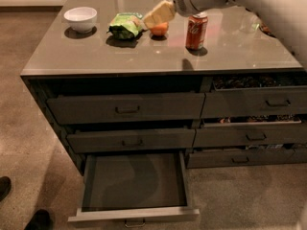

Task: Place green rice chip bag into bottom drawer

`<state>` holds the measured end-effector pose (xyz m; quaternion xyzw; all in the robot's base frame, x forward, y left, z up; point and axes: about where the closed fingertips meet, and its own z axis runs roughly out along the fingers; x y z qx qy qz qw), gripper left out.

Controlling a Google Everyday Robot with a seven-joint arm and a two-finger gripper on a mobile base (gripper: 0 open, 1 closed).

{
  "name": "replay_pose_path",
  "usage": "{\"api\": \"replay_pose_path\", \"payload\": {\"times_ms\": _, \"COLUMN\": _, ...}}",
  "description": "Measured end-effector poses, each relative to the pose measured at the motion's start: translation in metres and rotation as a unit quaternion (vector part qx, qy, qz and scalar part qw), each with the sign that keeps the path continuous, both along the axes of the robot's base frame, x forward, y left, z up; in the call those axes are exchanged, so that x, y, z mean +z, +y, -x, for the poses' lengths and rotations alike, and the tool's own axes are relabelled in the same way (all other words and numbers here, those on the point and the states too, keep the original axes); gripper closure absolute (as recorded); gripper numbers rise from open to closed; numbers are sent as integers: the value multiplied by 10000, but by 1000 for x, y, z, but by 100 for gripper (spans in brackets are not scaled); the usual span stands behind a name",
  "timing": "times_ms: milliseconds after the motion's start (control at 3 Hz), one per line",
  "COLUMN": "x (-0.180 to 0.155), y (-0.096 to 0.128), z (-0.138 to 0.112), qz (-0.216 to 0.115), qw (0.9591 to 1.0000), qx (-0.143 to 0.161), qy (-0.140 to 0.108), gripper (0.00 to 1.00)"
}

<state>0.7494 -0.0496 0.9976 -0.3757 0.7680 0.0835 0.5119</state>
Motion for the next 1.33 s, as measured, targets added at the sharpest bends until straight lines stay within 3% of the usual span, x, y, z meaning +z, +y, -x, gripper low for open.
{"api": "replay_pose_path", "payload": {"times_ms": 333, "x": -5, "y": 20, "z": -41, "qz": 14, "qw": 9991, "qx": 367, "qy": -222, "gripper": 0}}
{"api": "replay_pose_path", "payload": {"times_ms": 667, "x": 18, "y": 14, "z": -51, "qz": 226, "qw": 9965, "qx": 540, "qy": -599, "gripper": 0}}
{"api": "replay_pose_path", "payload": {"times_ms": 1000, "x": 17, "y": 15, "z": -52, "qz": 234, "qw": 9963, "qx": 561, "qy": -615, "gripper": 0}}
{"api": "replay_pose_path", "payload": {"times_ms": 1333, "x": 13, "y": 28, "z": -60, "qz": 323, "qw": 9933, "qx": 785, "qy": -787, "gripper": 0}}
